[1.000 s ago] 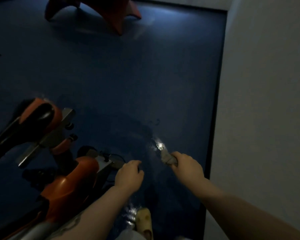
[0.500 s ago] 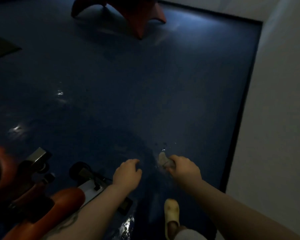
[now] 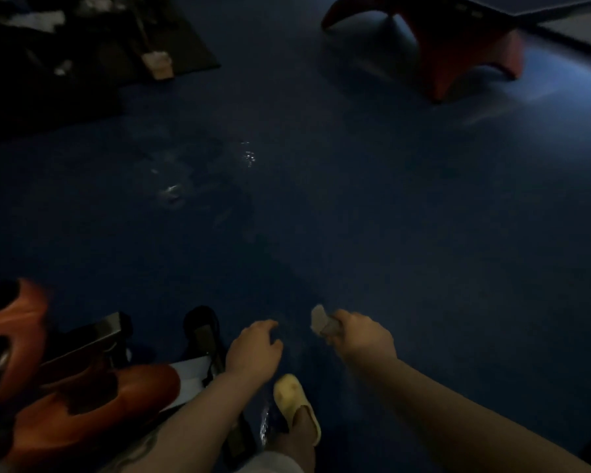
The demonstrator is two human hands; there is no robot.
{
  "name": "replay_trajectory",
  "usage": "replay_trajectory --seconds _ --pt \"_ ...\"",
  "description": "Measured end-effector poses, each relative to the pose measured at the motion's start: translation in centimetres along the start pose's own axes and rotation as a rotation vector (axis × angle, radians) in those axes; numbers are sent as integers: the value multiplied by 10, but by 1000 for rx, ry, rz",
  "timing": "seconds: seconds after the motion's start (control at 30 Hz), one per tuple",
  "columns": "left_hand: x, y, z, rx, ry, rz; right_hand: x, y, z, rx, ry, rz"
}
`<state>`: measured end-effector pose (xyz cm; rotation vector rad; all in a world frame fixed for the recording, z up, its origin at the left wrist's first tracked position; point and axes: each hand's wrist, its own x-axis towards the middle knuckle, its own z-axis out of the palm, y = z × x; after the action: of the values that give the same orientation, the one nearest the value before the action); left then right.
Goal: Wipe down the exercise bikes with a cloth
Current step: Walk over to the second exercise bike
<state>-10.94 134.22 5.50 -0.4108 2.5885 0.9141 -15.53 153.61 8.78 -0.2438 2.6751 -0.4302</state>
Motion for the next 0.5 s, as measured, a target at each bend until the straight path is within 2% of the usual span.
replay_trajectory --seconds 0.5 --pt "177 -1 -113 -137 197 -278 259 -100 -85 -165 -150 -358"
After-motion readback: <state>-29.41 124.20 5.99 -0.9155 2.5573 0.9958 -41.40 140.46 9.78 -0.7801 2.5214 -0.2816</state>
